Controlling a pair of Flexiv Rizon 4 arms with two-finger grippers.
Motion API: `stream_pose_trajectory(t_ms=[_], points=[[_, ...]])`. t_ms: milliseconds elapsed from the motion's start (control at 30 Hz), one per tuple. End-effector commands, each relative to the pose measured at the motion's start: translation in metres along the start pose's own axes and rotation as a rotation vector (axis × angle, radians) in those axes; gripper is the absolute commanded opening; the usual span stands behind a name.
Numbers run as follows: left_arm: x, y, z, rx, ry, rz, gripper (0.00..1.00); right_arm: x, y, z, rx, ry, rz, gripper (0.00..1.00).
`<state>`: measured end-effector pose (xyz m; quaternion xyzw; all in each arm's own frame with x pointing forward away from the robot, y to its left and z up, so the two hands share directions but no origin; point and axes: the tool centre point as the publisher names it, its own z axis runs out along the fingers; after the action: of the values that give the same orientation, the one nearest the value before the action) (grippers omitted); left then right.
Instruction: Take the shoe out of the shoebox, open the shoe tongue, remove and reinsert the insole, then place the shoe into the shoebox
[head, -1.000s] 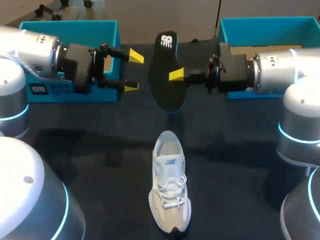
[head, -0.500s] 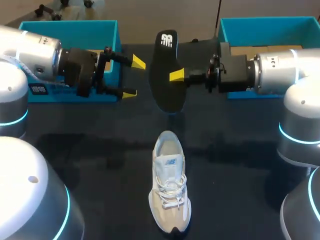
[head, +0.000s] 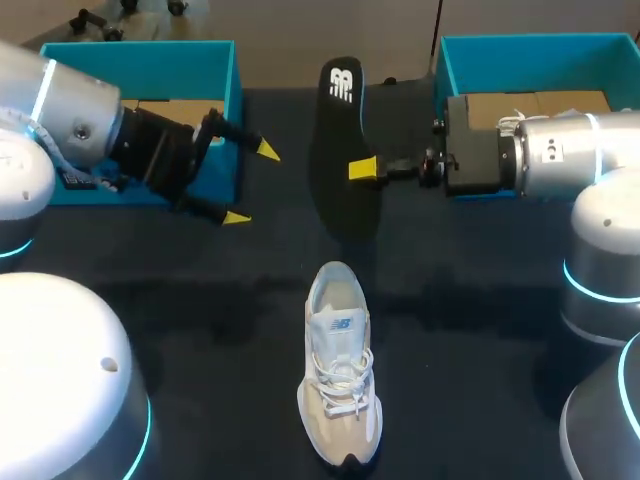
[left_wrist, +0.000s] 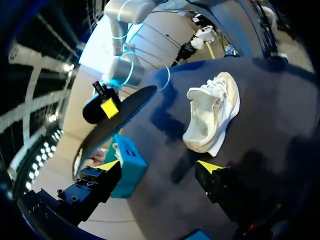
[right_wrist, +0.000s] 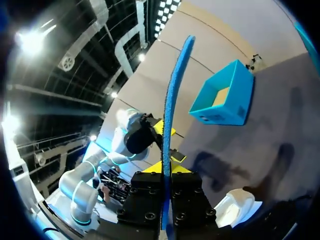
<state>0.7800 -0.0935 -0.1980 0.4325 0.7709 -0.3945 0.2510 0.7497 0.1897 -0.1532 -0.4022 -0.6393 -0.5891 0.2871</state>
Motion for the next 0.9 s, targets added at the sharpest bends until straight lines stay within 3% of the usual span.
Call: stream_pose_trajectory(t_ms=[33,133,633,700,900], points=[[0.006,-0.004,-0.003,-0.034,0.154,-0.146,1.0,-0.003,-0.003,0.006,-0.009,-0.01,-0.023,0.0],[0.013,-0.004,-0.001,-0.065,0.206,-0.197,1.0,-0.009,-0.005,0.005,-0.038,-0.068,-0.06,0.0],[0.013,-0.004,-0.001,-0.065,0.206,-0.197,1.0,-0.01,-0.007,0.006,-0.038,-0.075,-0.082,0.0],[0.023,-0.004,0.005,-0.071,0.278,-0.263,1.0,-0.014,-0.014,0.01,-0.058,-0.1,-0.118,0.0],[0.044,-0.007,0.009,-0.2,0.327,-0.392,1.0,-0.025,-0.023,0.014,-0.061,-0.1,-0.195,0.0]])
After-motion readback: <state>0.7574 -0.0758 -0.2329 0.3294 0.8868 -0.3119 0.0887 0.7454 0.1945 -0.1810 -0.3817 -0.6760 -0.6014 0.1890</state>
